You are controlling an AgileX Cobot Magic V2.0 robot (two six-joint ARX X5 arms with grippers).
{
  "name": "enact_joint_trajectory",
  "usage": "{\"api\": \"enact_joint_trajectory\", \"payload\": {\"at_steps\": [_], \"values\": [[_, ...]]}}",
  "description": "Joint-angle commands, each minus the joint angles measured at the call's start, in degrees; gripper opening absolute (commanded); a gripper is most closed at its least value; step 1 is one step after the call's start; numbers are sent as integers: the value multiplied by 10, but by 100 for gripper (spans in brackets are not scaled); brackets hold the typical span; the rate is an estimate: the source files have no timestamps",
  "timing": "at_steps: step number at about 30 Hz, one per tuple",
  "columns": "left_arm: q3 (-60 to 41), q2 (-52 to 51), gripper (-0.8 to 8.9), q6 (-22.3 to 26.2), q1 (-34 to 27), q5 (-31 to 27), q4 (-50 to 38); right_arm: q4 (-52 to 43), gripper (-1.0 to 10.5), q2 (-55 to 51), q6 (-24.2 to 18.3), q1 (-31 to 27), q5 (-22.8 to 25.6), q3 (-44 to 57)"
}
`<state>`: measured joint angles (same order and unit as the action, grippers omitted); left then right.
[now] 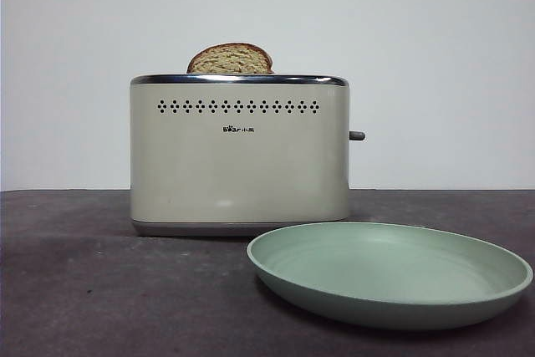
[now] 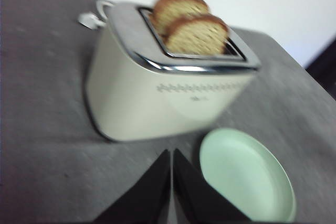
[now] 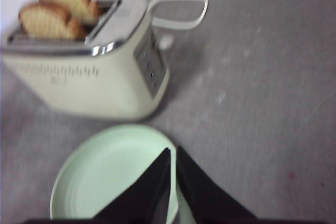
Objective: Take the bread from the toaster,put the bread on the plate,put the plate on the table
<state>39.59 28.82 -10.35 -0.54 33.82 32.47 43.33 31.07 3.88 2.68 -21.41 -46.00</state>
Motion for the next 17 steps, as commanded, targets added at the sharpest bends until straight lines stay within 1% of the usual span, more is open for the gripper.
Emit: {"api": "enact_joint_trajectory", "payload": {"at_steps": [1,4,8,10,12,14,15,16,17], "values": [[26,19,7,50,8,18,25,48,5,24,-57,11,-2,-30],[31,31,7,58,20,27,42,82,5,37,-68,23,-2,-40],[31,34,11,58,30,27,49,96,5,37,-71,33,3,-40],[31,34,47,58,31,27,49,94,6,37,-71,35,3,-40],[31,34,129,55,31,26,49,94,26,37,-69,35,3,-40],[31,34,239,51,31,26,49,94,115,37,-68,35,5,-40],[31,34,297,51,32,26,49,94,192,37,-62,35,5,-40],[31,34,340,51,32,27,49,94,269,37,-55,35,8,-40],[31,34,361,51,32,27,49,94,321,37,-52,35,9,-40]]}}
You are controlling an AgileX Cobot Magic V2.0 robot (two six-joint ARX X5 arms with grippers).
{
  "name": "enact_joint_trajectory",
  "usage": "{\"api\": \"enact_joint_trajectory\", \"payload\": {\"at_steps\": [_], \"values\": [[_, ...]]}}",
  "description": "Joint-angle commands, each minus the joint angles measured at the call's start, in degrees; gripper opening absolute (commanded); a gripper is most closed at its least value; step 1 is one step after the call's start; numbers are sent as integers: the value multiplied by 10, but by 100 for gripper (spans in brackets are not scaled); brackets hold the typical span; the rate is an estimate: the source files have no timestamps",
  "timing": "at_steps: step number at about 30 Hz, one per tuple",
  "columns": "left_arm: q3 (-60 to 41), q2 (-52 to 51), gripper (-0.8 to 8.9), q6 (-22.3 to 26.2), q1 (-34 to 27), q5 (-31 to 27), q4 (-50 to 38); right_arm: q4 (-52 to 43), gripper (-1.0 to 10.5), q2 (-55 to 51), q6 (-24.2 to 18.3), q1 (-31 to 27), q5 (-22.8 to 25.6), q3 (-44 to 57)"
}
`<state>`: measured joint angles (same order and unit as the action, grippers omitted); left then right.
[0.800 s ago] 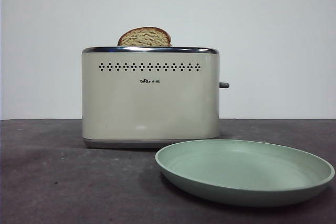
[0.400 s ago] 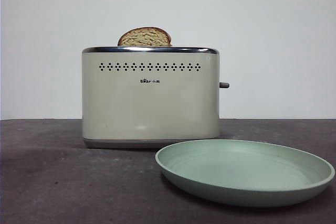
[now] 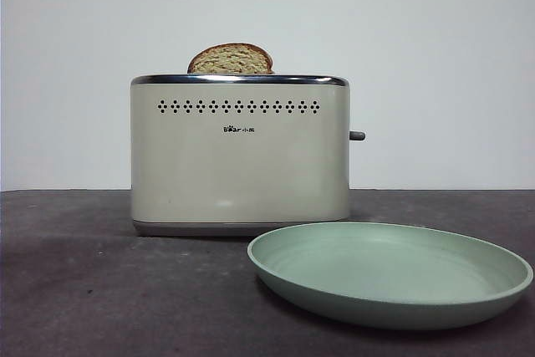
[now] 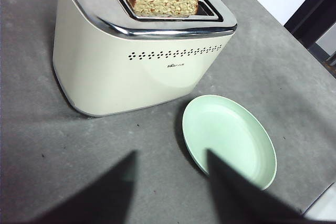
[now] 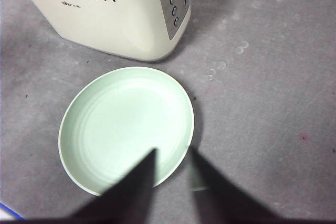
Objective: Take the bread from the toaster,put the bread on the plate,put the plate on the table
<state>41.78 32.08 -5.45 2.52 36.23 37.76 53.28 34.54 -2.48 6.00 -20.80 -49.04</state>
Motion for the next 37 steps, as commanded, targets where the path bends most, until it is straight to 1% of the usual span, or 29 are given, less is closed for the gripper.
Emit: {"api": "enact_joint_trajectory", "payload": {"at_steps": [1,10,15,18,21,25,32,37], "values": [[9,2,365,2,2,3,-4,-5,346,2,17,2,3,-9],[9,2,365,5,2,3,-7,-5,346,2,19,2,2,-9],[14,11,365,5,5,3,-49,-5,346,2,19,2,2,-9],[33,36,365,5,15,2,-80,-5,346,5,21,2,2,-9],[61,75,365,9,28,2,-111,-5,346,9,21,2,2,-9],[109,145,365,26,49,1,-137,-5,346,10,21,2,1,-9],[206,283,365,100,89,-8,-138,-5,346,10,21,2,-1,-9],[278,379,365,132,114,-24,-137,-5,346,10,21,2,-1,-9]]}}
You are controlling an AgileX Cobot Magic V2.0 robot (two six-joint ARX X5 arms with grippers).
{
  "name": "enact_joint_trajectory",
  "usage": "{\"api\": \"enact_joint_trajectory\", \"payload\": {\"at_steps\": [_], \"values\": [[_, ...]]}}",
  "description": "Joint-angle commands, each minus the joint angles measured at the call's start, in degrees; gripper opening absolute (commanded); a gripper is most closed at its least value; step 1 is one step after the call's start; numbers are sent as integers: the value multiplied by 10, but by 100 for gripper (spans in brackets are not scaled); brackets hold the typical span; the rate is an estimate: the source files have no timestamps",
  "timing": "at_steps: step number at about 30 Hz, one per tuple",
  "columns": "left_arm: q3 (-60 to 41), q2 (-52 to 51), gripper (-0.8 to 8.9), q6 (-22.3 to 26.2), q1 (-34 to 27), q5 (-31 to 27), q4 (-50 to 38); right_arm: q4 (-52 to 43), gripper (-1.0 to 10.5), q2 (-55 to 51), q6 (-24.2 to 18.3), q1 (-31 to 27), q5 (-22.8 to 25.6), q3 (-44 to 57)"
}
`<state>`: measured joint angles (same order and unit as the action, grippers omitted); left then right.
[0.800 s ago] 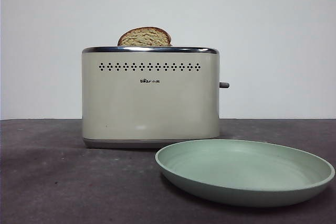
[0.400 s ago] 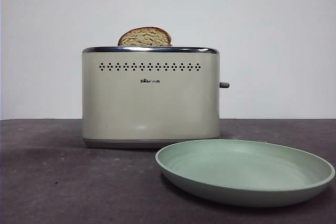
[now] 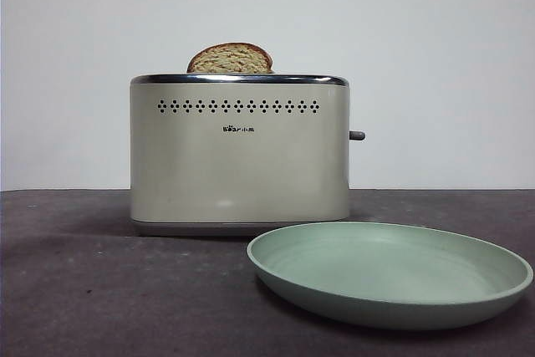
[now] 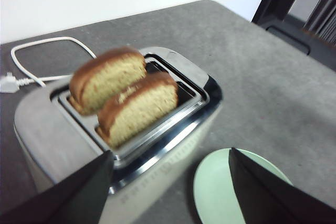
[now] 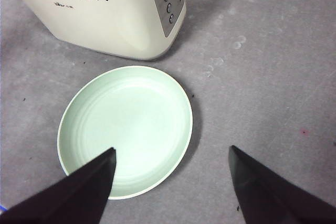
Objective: Take the bread from the toaster,put the bread on the plate,put the plate on the table
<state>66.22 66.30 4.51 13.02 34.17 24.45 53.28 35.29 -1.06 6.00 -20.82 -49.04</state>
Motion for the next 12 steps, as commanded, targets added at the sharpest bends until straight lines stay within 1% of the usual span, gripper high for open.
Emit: {"api": "enact_joint_trajectory", "payload": {"at_steps": [1,8,12], "values": [[50,57,365,38,15,-4,-4,-5,346,2,7,2,0,-9],[131,161,365,69,50,-19,-4,0,346,2,7,2,0,-9],[156,203,365,96,70,-48,-5,6,346,2,7,2,0,-9]]}}
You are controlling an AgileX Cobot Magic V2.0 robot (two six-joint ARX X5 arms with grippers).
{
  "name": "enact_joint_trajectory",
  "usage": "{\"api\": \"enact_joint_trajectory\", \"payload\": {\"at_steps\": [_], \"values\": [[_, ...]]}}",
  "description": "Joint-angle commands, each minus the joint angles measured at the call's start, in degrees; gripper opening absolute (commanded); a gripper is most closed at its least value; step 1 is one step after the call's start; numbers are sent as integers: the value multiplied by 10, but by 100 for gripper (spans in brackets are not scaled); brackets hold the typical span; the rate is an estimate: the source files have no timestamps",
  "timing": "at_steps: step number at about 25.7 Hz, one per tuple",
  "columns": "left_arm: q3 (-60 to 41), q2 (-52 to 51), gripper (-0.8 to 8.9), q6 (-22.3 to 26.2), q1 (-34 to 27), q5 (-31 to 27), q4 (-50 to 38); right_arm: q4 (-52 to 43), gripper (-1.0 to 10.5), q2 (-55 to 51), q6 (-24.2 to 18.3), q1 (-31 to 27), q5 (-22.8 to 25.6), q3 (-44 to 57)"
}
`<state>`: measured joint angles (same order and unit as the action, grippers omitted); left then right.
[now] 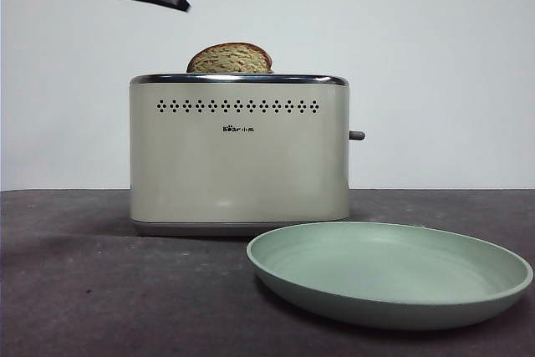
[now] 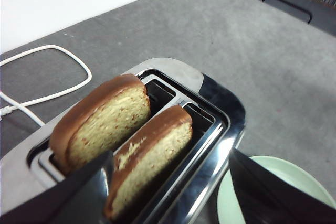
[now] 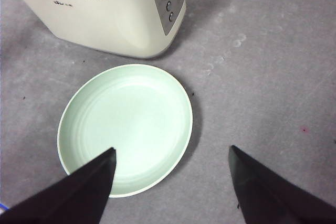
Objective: Take the bread from the toaster,put the bread on the plate,put the plate on the table
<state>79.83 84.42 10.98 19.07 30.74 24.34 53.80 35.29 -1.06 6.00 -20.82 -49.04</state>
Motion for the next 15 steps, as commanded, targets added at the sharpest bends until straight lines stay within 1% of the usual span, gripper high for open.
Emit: {"api": "enact_joint_trajectory", "payload": {"at_steps": [1,3,9,11,15], "values": [[23,29,365,37,13,-20,-4,2,346,2,7,2,0,-9],[29,46,365,53,20,-31,-6,5,346,2,7,2,0,-9],[32,77,365,81,39,-63,-26,10,346,2,7,2,0,-9],[32,84,365,83,44,-77,-34,14,346,2,7,2,0,-9],[32,101,363,94,52,-85,-32,18,346,2,7,2,-1,-9]]}}
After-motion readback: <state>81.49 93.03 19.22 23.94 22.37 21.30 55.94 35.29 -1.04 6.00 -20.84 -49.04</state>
